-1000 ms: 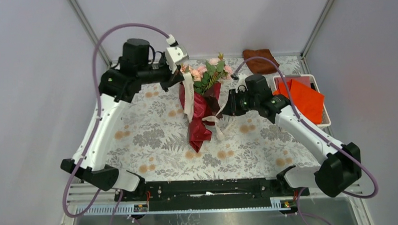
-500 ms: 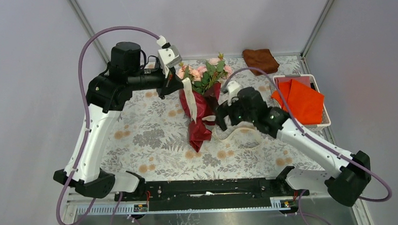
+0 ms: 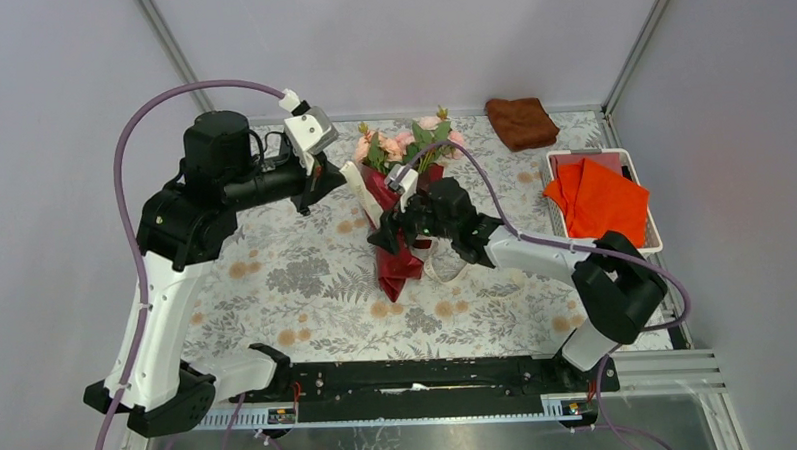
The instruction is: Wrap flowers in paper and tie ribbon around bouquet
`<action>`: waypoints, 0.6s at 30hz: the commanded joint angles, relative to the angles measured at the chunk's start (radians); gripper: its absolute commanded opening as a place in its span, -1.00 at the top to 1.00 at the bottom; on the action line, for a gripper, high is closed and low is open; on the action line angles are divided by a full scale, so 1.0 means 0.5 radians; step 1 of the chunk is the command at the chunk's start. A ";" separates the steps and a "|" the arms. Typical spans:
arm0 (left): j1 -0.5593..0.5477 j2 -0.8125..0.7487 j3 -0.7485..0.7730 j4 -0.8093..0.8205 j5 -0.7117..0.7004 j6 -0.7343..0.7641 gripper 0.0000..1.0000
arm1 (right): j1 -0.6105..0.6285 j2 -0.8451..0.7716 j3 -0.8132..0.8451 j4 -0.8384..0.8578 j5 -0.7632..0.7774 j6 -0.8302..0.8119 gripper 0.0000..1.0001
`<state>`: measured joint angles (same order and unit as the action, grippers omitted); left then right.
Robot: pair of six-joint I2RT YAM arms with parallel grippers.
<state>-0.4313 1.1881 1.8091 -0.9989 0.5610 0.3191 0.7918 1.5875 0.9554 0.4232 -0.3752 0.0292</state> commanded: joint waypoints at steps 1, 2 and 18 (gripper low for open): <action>-0.007 -0.022 -0.056 0.151 -0.243 -0.124 1.00 | 0.000 0.093 0.130 0.372 -0.033 0.099 -0.45; -0.009 -0.026 -0.090 0.160 -0.280 -0.130 1.00 | 0.000 0.119 0.134 0.399 -0.020 0.122 -0.38; -0.009 -0.031 -0.291 0.326 -0.866 -0.205 1.00 | 0.002 0.400 0.192 0.594 -0.133 0.469 0.13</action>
<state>-0.4313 1.1828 1.6691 -0.9089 0.1795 0.2333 0.7918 1.7653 0.9974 0.6224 -0.3882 0.1963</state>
